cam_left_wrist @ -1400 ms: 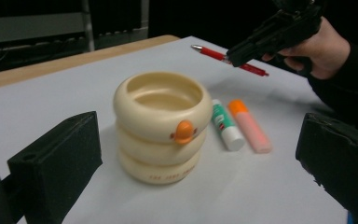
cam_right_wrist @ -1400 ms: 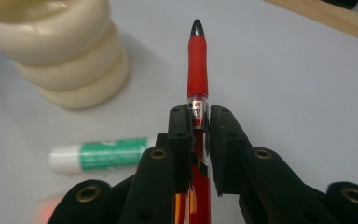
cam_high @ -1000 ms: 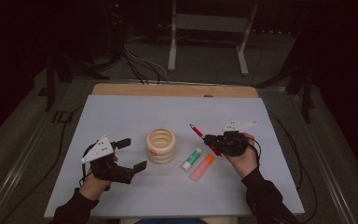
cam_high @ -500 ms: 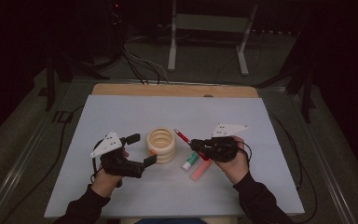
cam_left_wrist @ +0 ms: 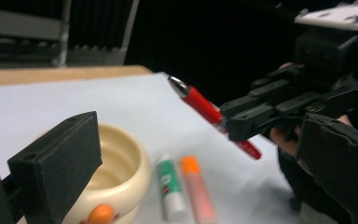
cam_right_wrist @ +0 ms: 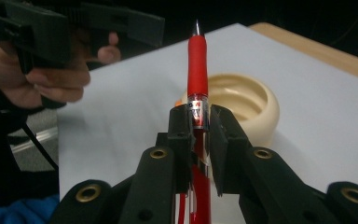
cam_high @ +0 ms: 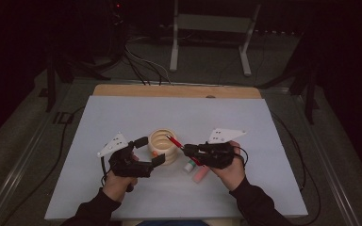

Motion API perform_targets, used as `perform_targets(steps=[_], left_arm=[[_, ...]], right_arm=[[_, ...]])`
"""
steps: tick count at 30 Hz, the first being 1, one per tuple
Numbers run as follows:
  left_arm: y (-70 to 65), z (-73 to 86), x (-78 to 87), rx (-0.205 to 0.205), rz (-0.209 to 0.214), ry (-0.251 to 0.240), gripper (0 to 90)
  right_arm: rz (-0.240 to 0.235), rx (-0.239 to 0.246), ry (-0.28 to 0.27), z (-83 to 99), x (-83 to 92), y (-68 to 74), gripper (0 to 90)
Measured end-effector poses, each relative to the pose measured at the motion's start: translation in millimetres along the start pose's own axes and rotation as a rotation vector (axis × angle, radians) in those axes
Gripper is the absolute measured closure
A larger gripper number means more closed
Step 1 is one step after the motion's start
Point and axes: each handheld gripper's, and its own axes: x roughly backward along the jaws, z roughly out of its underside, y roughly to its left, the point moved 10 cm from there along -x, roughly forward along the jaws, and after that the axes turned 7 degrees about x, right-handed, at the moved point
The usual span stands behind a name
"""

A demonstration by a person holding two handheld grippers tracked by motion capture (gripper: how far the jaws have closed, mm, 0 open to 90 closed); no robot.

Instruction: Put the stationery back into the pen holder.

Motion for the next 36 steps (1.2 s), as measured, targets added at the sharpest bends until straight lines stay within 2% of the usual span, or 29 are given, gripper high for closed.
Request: perform_targets(steps=[6,12,14,16,19,23,27,31,33,36], left_arm=[[-10.9,1.7,-5.5,0.073,0.073,0.01,1.4],[-10.9,1.5,-9.0,0.132,0.082,-0.003,8.0],[-10.3,1.4,-9.9,0.161,0.087,-0.016,14.9],[-10.4,2.0,-11.3,0.19,0.108,-0.018,18.0],[-10.8,2.3,-13.1,0.223,0.134,-0.028,29.0],[-12.8,1.9,-14.2,0.24,0.161,-0.042,44.1],[-12.3,-1.4,-13.4,0.274,0.183,-0.068,54.2],[-13.8,-1.6,-14.0,0.305,0.223,-0.069,63.9],[-13.4,-1.2,-14.3,0.305,0.219,-0.069,67.8],[-11.8,-1.4,-14.5,0.333,0.23,-0.073,77.2]], right_arm=[[-0.025,0.009,-0.025,-6.5,-0.9,9.7,80.1],[-0.043,0.018,-0.031,-8.7,-2.6,17.1,80.1],[-0.055,0.016,-0.04,-10.0,-2.6,19.2,80.1],[-0.059,0.02,-0.045,-11.0,-2.5,21.2,80.1],[-0.071,0.024,-0.049,-12.2,-2.7,24.9,80.1],[-0.087,0.028,-0.051,-12.7,-3.3,28.1,80.0],[-0.095,0.026,-0.052,-12.9,-3.5,29.0,80.1],[-0.099,0.028,-0.046,-12.2,-4.5,30.0,80.0],[-0.103,0.028,-0.042,-11.4,-5.3,30.1,80.0],[-0.106,0.028,-0.037,-10.5,-5.8,30.6,80.0]])
